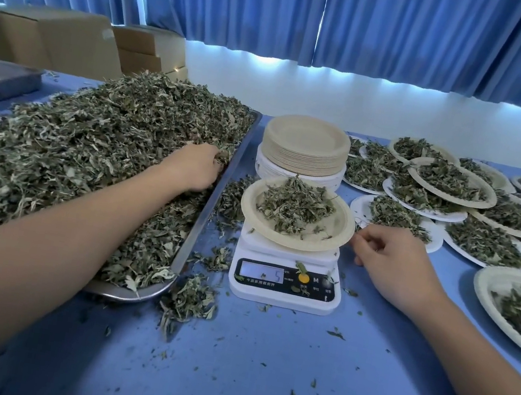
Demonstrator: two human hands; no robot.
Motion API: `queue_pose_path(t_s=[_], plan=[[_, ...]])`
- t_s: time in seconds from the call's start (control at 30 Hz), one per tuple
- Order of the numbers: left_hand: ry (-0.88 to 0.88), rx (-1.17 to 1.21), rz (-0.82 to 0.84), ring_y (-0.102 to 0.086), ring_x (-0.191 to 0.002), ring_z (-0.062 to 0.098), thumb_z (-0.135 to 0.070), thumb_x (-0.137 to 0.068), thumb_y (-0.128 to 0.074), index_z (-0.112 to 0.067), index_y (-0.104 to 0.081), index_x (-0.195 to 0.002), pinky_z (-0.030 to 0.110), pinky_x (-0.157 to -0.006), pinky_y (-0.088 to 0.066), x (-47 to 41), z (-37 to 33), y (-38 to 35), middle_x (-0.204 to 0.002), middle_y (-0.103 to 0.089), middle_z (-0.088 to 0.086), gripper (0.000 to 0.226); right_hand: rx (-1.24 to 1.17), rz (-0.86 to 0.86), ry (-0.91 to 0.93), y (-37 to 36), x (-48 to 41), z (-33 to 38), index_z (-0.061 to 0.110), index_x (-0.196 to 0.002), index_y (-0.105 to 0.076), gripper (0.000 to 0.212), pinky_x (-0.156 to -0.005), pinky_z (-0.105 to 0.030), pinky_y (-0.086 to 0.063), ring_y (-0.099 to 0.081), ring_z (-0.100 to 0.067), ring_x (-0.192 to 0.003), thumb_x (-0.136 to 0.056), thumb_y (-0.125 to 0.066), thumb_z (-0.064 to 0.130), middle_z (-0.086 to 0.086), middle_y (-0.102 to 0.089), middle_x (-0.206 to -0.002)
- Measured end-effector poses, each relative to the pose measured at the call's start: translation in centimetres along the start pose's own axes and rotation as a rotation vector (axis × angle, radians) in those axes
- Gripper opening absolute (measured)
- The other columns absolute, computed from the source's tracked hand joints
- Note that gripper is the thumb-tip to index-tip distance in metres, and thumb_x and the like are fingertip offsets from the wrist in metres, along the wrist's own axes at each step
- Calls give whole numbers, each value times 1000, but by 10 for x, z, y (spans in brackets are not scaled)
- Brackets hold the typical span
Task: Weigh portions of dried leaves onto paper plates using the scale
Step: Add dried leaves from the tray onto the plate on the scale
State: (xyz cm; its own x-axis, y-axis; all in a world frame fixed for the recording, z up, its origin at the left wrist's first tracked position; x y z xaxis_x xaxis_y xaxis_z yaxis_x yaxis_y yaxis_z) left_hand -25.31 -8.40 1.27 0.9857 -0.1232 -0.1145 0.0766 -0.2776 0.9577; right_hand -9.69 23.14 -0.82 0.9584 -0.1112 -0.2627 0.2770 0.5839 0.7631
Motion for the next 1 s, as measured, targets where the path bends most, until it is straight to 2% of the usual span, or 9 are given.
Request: queue_pose_path(t_s=[0.1,0.27,0.33,0.43,0.53,0.63,0.8,0.93,1.0], plan=[[31,18,-123,-65,-79,35,-19,-100,-55,-19,-65,-118,50,-85,-55,4,2,14,-100,-67,10,21,0,-7,2,1,0,-1,18,-70,-67,32,-56,-33,-47,-54,-23,-54,-100,-59,23,-9,-68,-65],[57,-21,-376,-66,-94,35,-16,-96,-62,-28,-71,-102,59,-106,-31,11,-1,40,-97,-72,2,17,5,-12,6,1,-1,0,19,-71,-69,31,-59,-37,-52,-56,-21,-55,-100,-59,23,-6,-68,-64],[20,0,-466,-67,-95,32,-20,-97,-62,-28,-72,-104,57,-108,-33,15,-5,48,-95,-73,1,14,7,-16,6,2,-1,0,18,-70,-68,31,-59,-38,-52,-55,-21,-55,-100,-59,22,-7,-68,-64],[-33,94,-513,-67,-79,30,-20,-97,-62,-25,-71,-105,44,-85,-54,19,-8,57,-93,-75,3,12,6,-10,5,2,0,0,20,-69,-68,32,-59,-38,-52,-56,-22,-55,-99,-59,22,-6,-68,-64],[-57,144,-466,-64,-70,30,-16,-97,-63,-21,-71,-104,44,-75,-58,19,-11,55,-92,-73,8,12,11,-12,10,2,0,2,21,-68,-67,33,-58,-36,-51,-56,-22,-54,-100,-59,22,-6,-68,-63],[-57,207,-504,-60,-64,23,-15,-97,-63,-21,-71,-103,39,-69,-56,21,-11,61,-88,-71,6,12,11,-8,5,2,0,2,21,-67,-67,34,-57,-34,-49,-52,-18,-48,-100,-59,22,-6,-68,-63],[-50,211,-465,-61,-66,23,-12,-96,-65,-22,-73,-100,40,-74,-57,20,-10,60,-101,-73,9,12,-6,-12,-14,3,0,0,21,-68,-68,33,-59,-37,-51,-51,-12,-48,-100,-60,22,2,-69,-62],[-16,332,-569,-55,-58,9,-13,-95,-68,-22,-76,-98,28,-67,-53,23,-4,71,-107,-74,6,12,-3,-13,-1,3,1,2,23,-66,-66,35,-56,-33,-47,-46,-7,-44,-100,-60,21,2,-67,-60],[32,416,-604,-49,-62,-2,-15,-94,-70,-24,-76,-95,18,-64,-43,24,1,75,-108,-73,0,11,-2,-13,-2,3,1,1,24,-66,-67,35,-56,-33,-47,-46,-6,-44,-100,-60,20,2,-68,-60]])
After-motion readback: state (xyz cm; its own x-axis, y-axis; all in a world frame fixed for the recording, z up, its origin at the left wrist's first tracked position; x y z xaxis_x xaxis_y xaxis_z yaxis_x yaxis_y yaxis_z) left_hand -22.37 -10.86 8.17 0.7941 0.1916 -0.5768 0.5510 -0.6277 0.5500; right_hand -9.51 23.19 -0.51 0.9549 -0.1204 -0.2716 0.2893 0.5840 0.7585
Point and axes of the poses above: each hand's wrist, its own x-axis away from the middle knuckle, its own y-axis out of the back of the hand, z = x × y, the point moved 9 cm from there along -x, towards the middle knuckle
